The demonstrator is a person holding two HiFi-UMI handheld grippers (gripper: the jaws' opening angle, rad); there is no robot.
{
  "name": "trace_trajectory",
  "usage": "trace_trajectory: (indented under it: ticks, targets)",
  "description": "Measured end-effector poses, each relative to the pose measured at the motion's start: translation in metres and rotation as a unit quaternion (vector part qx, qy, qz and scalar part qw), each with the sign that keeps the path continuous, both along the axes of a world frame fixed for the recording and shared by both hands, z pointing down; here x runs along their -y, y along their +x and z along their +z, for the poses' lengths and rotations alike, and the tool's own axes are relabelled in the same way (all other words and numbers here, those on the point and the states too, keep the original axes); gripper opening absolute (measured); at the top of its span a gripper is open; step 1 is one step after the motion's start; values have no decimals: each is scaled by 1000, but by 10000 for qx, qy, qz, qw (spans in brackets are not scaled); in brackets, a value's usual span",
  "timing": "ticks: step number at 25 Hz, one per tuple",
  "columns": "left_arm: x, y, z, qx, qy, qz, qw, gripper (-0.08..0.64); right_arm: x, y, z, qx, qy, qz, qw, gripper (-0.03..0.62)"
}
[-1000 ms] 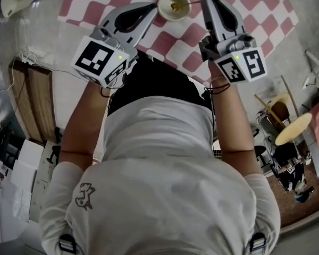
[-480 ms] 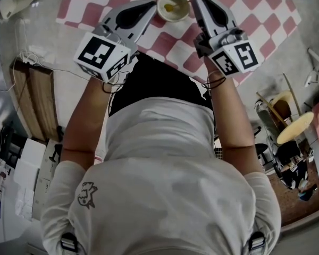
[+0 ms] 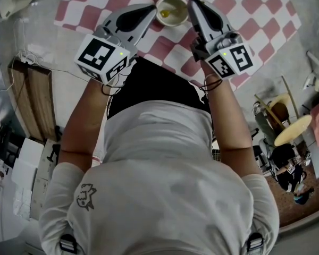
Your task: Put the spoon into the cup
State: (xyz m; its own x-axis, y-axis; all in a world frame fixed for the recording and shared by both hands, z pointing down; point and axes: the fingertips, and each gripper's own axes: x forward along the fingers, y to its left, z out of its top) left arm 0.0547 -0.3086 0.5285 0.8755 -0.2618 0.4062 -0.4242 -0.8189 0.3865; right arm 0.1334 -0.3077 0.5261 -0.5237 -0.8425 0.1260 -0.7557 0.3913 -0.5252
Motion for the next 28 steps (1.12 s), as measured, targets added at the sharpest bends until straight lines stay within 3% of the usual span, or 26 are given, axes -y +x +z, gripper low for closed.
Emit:
trace_trajectory:
  ticks: [28]
  targets:
    - [0, -5, 13, 68, -173, -127, 9997, 14, 3, 9, 27, 175, -341, -10, 9993, 35]
